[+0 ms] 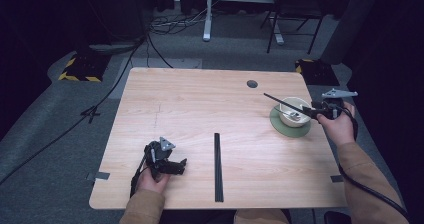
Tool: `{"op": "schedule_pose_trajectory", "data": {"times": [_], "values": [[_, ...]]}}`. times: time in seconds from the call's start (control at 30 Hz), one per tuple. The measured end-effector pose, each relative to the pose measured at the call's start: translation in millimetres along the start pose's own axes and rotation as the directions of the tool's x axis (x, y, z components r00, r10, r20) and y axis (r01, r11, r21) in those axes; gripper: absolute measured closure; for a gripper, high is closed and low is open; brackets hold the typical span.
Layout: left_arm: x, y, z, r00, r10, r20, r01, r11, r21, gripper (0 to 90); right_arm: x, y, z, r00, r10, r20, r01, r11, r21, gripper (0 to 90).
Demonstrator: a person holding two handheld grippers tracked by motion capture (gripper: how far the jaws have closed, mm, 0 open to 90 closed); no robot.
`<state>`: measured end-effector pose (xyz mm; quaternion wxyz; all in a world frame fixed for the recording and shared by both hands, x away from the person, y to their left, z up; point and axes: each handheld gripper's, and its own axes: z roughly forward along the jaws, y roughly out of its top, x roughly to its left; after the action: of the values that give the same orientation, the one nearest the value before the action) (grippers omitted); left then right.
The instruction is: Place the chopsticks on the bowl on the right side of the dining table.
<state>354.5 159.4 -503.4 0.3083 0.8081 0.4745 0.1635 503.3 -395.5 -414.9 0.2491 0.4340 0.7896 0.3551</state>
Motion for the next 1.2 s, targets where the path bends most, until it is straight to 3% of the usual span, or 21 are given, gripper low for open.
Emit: {"op": "schedule_pose_trajectory", "data": {"times": [0.23,0.47,0.6,0.93,1.2], "values": [[-0.2,-1.2,-1.2,1.0000,0.006,-0.005,-0.006,1.0000,0.002,0.3,3.1,15.7,23.1,0.9999,0.007,-0.007,-0.007,1.0000,-0.006,47.4],[-0.6,-2.1,-1.5,1.0000,0.004,-0.003,-0.004,1.0000,-0.001,0.3,7.8,23.7,46.8,0.9990,0.021,0.039,-0.021,0.9998,0.003,44.2],[-0.6,-2.1,-1.4,1.0000,0.004,-0.003,-0.004,1.0000,-0.001,0.3,8.4,24.7,53.2,0.9989,0.026,0.039,-0.026,0.9996,0.010,44.0],[-0.6,-2.1,-1.4,1.0000,0.004,-0.003,-0.004,1.0000,-0.001,0.3,18.2,20.5,46.8,0.9999,-0.014,-0.008,0.014,0.9998,0.016,41.6],[-0.6,-2.0,-1.3,1.0000,0.004,0.000,-0.004,1.0000,-0.001,0.3,16.9,21.6,23.5,0.9998,-0.018,0.012,0.018,0.9997,-0.017,38.5]]}}
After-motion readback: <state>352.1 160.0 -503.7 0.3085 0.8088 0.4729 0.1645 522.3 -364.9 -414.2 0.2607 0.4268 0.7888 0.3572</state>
